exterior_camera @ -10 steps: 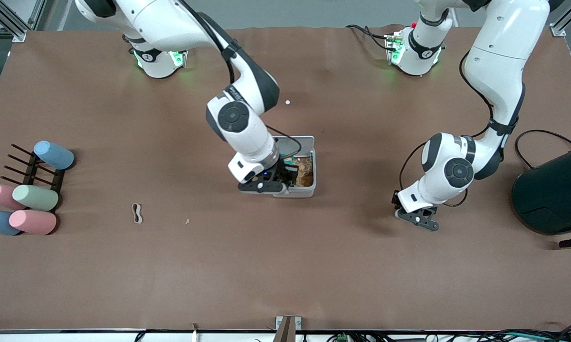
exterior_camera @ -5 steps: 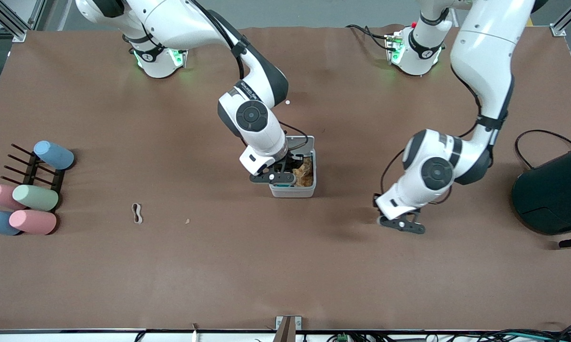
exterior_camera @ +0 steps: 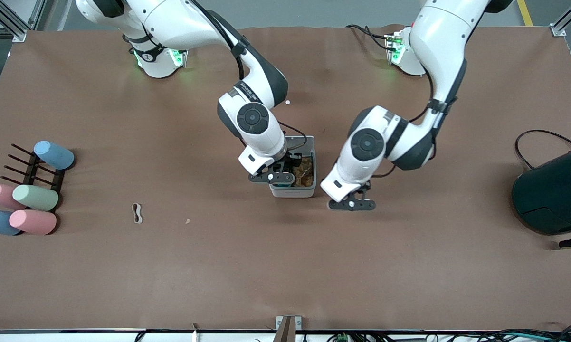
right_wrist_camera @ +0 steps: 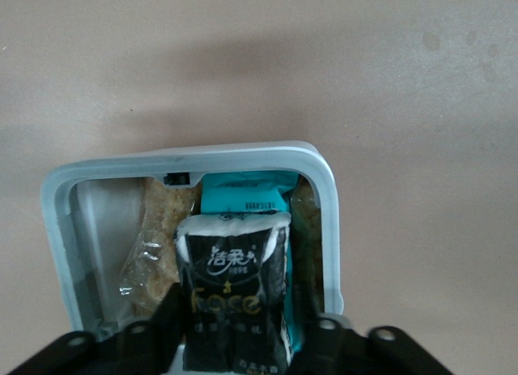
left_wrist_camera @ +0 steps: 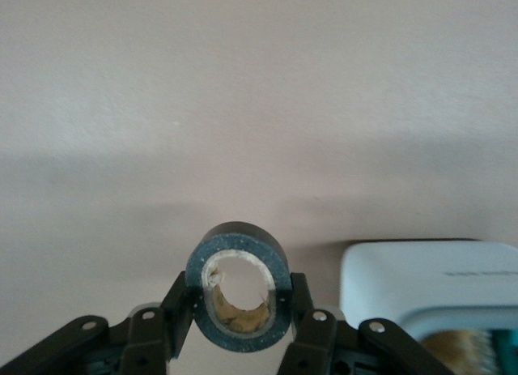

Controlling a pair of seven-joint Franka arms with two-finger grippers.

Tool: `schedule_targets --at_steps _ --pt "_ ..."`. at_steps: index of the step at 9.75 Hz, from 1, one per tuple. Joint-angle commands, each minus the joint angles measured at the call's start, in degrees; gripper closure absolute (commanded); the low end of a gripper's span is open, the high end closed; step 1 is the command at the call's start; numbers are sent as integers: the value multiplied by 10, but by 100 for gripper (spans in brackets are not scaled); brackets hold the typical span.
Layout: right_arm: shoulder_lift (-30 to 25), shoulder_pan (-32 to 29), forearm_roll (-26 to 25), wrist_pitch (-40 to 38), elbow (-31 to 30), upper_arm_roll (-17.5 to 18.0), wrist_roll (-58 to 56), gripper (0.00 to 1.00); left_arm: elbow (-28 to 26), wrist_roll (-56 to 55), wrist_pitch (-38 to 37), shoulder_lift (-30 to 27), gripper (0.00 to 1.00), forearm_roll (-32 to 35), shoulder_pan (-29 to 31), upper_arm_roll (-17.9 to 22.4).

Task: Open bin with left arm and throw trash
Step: 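Bin the tape with the left gripper while the right gripper reaches the paper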

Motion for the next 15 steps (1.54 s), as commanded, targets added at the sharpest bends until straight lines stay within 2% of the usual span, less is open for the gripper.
schedule_targets --at_steps 1,3,6,8,10,12,14,15 --pt "-10 -7 5 -24 1 -1 3 1 3 -50 -30 -20 100 -2 -10 -16" --pt "-37 -27 5 -41 0 -3 2 1 2 -70 -51 -33 100 -2 -10 -31" --pt "-104 -99 12 -81 -21 1 -31 2 2 -91 -63 -40 100 -2 -15 -40" --pt "-159 -165 33 -80 -78 2 -82 3 4 -147 -63 -36 100 -1 -41 -47" --pt "-216 -279 37 -80 -179 0 -232 3 3 -173 -63 -29 100 4 -67 -46" --pt "-217 -389 37 -75 -213 -2 -406 2 -6 -177 -63 -24 100 6 -73 -46" --pt "-188 -439 30 -33 -221 -3 -499 1 -13 -177 -63 -20 98 6 -80 -45" --pt "-163 -450 29 9 -231 -3 -538 1 -13 -177 -63 -18 89 6 -80 -45"
